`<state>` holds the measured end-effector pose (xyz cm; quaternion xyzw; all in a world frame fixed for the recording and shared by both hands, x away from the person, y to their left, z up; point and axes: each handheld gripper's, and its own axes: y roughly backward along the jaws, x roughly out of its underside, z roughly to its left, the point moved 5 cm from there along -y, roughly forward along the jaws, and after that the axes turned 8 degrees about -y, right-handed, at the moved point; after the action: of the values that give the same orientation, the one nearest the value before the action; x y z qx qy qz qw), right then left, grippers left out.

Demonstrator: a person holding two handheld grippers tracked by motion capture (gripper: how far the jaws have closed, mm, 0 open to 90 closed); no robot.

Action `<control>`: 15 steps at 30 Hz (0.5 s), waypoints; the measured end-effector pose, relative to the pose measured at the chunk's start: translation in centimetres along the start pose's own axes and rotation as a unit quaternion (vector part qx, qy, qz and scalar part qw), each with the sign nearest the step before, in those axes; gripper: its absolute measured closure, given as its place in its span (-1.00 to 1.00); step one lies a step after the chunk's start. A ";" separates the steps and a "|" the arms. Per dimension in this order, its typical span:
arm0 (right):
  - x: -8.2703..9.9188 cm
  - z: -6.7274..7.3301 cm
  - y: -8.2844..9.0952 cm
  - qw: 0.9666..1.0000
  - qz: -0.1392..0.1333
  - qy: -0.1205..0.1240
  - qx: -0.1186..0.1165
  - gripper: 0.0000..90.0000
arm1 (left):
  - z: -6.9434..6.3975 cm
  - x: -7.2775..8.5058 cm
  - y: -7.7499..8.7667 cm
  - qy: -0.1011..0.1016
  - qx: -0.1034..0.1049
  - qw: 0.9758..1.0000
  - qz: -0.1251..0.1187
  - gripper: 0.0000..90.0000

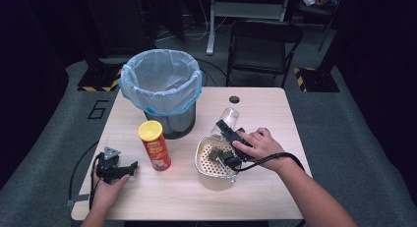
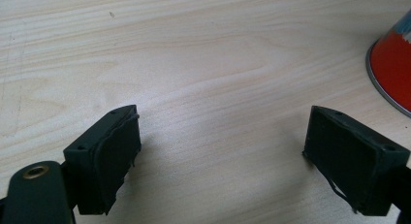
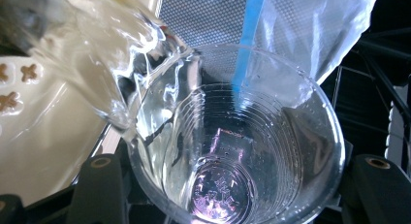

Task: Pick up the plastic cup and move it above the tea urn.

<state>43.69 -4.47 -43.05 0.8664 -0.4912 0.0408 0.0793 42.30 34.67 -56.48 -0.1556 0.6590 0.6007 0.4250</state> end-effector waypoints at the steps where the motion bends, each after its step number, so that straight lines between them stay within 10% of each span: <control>1: -0.1 0.0 0.0 1.000 -0.004 0.007 0.002 -0.22 | 0.0 0.0 0.0 0.000 0.000 1.000 0.000 -0.72; 15: -0.5 -0.7 0.5 0.998 -0.012 0.054 0.019 -0.23 | 0.0 0.0 0.0 0.000 0.000 1.000 0.000 -0.72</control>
<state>42.96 -4.16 -42.41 0.8702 -0.4748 0.0965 0.0895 42.30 34.67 -56.48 -0.1552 0.6590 0.6007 0.4252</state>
